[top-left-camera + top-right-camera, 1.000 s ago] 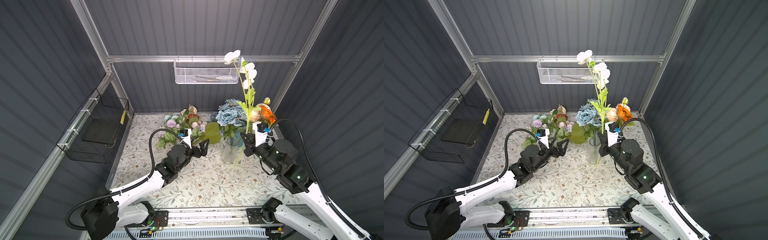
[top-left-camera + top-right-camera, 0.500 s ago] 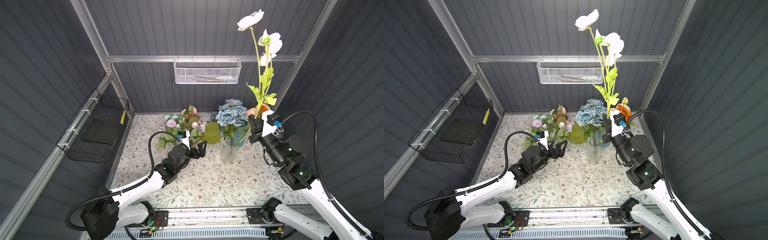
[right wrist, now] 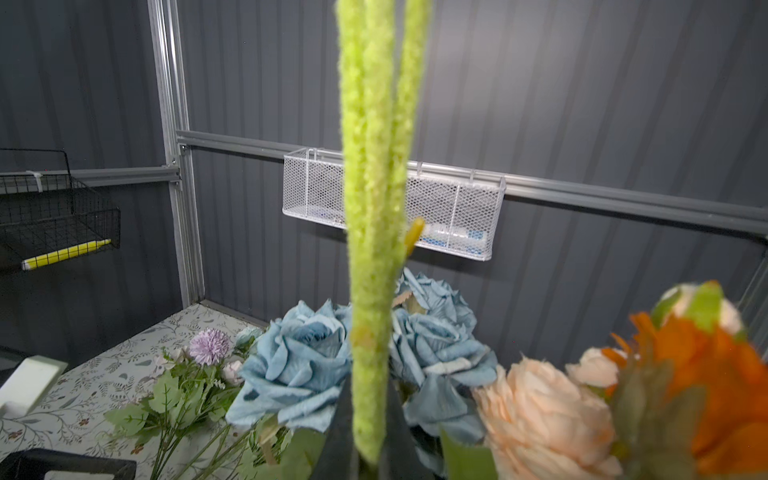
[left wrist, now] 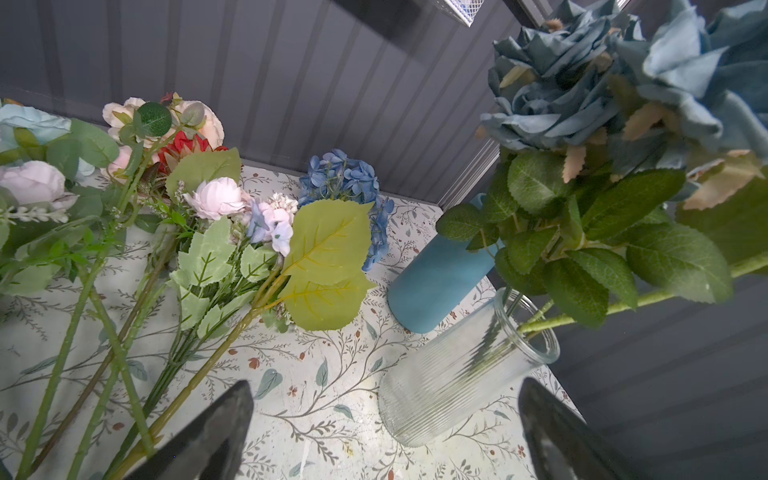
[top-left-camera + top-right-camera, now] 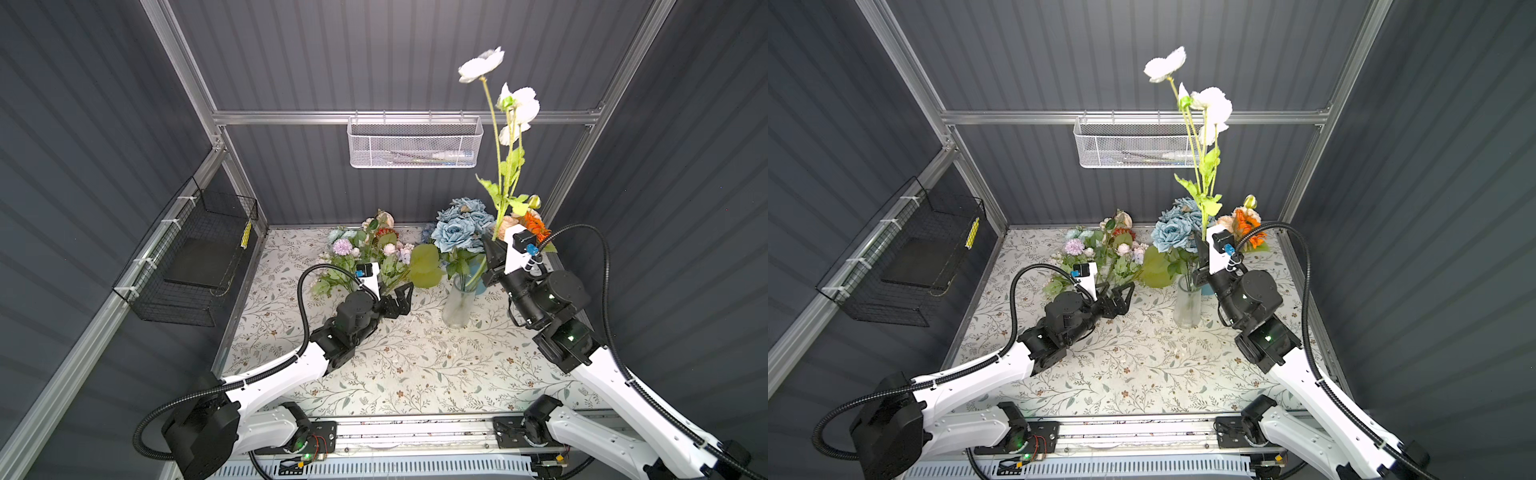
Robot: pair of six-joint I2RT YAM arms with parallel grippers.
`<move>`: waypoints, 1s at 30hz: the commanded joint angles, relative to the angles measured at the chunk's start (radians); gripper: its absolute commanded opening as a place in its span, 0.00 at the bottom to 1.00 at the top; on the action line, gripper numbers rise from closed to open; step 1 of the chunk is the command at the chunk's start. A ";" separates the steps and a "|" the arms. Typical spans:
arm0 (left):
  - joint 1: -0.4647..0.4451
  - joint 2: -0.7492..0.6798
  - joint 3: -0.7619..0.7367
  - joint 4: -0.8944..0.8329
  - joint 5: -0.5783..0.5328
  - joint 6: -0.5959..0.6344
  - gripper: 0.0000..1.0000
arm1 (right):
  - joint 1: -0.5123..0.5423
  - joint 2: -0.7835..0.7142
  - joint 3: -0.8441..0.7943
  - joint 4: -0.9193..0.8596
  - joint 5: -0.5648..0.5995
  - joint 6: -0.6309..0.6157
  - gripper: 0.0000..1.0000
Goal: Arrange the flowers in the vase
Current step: 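Lower the white flower stem into the clear glass vase with the right gripper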
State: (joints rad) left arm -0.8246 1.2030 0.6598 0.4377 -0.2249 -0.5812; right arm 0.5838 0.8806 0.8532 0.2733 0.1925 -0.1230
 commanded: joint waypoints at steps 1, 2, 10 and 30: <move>0.002 0.008 0.009 -0.002 -0.005 -0.005 0.99 | -0.003 -0.002 -0.072 0.059 0.020 0.076 0.00; 0.002 0.009 0.009 -0.001 -0.005 -0.005 0.99 | -0.004 -0.001 -0.104 0.082 0.011 0.084 0.00; 0.003 0.029 0.014 0.004 0.009 -0.011 0.99 | -0.003 0.033 -0.277 0.178 -0.006 0.135 0.01; 0.007 0.016 0.021 -0.027 -0.048 0.021 0.99 | -0.003 0.073 -0.390 0.152 0.057 0.145 0.20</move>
State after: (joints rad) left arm -0.8246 1.2350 0.6598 0.4370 -0.2333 -0.5919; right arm 0.5812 0.9569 0.4721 0.4561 0.2329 0.0231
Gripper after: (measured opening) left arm 0.994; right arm 0.190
